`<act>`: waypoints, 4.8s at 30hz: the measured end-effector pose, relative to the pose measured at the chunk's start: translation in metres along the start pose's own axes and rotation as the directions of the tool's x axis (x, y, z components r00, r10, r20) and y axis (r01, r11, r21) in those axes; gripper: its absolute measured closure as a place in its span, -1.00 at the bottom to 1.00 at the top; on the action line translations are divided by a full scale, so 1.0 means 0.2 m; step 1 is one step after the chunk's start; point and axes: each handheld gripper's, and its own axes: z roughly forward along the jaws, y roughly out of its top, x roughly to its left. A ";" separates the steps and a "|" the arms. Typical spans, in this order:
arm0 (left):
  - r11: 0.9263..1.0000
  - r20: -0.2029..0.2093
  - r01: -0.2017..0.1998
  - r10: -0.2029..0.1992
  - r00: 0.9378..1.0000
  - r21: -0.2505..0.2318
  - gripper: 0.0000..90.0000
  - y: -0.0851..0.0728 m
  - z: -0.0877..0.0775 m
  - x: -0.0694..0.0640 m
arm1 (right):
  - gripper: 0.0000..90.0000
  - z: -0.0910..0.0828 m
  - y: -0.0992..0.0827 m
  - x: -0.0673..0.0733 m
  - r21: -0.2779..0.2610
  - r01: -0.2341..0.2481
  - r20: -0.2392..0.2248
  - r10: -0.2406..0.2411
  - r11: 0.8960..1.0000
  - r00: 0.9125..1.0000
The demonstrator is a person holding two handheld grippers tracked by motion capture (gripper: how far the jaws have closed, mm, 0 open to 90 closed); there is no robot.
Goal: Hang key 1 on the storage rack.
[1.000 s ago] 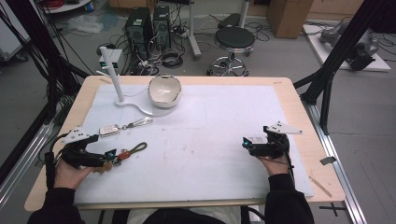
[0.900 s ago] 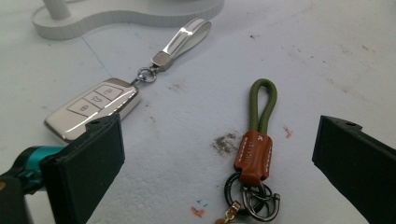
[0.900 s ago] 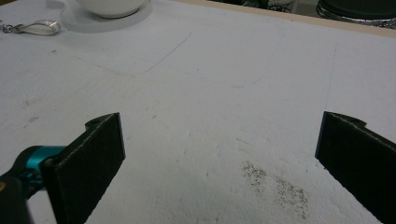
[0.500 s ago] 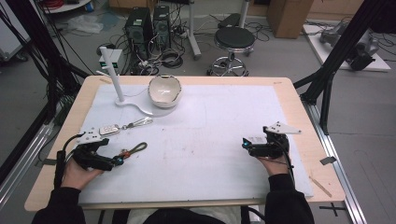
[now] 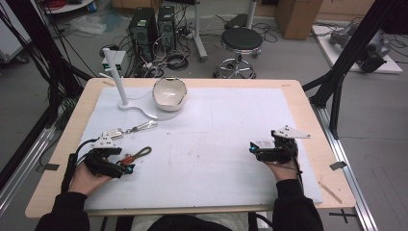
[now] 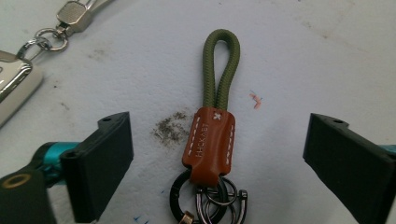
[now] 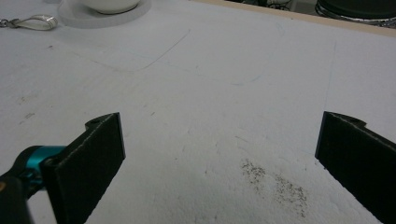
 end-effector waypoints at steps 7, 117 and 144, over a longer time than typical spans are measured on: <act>1.000 -0.026 -0.016 0.016 1.000 -0.008 -0.28 0.00 -0.01 0.00 | -0.99 0.00 0.00 0.00 0.002 -0.001 0.005 0.001 1.000 1.000; 0.985 -0.301 -0.039 -0.013 0.954 -0.166 0.60 0.65 -0.59 0.41 | -0.99 0.02 -0.01 0.06 0.051 0.077 -0.025 -0.076 0.996 0.997; 0.994 -0.383 -0.013 -0.031 0.923 -0.111 0.60 0.78 -0.57 0.51 | -0.99 0.01 -0.01 0.05 0.044 0.068 -0.017 -0.067 0.997 0.998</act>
